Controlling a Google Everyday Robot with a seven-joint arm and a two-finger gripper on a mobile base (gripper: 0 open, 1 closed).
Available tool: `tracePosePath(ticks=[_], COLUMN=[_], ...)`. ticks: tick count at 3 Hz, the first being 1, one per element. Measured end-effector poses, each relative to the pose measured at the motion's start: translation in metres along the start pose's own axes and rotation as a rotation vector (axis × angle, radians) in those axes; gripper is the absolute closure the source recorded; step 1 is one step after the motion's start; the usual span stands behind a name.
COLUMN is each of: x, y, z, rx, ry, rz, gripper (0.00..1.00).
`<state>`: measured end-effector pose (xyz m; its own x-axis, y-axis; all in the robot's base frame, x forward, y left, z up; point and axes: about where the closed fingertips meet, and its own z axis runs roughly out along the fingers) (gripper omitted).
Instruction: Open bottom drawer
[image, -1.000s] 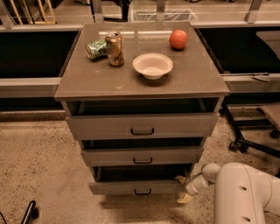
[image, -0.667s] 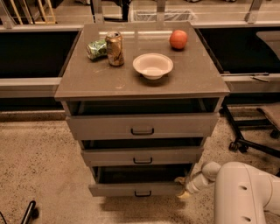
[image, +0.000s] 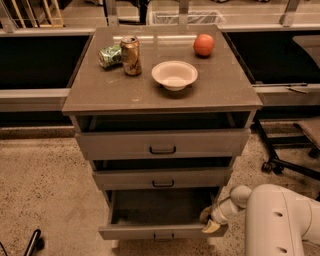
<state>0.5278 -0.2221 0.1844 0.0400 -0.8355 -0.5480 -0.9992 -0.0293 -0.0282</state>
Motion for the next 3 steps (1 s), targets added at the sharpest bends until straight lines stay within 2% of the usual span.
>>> tracePosePath(ticks=[2, 3], x=[0.000, 0.005], y=[0.000, 0.010], z=[0.000, 0.005], rx=[0.000, -0.028], ry=[0.000, -0.012], rz=[0.000, 0.030], gripper=[0.05, 0.00])
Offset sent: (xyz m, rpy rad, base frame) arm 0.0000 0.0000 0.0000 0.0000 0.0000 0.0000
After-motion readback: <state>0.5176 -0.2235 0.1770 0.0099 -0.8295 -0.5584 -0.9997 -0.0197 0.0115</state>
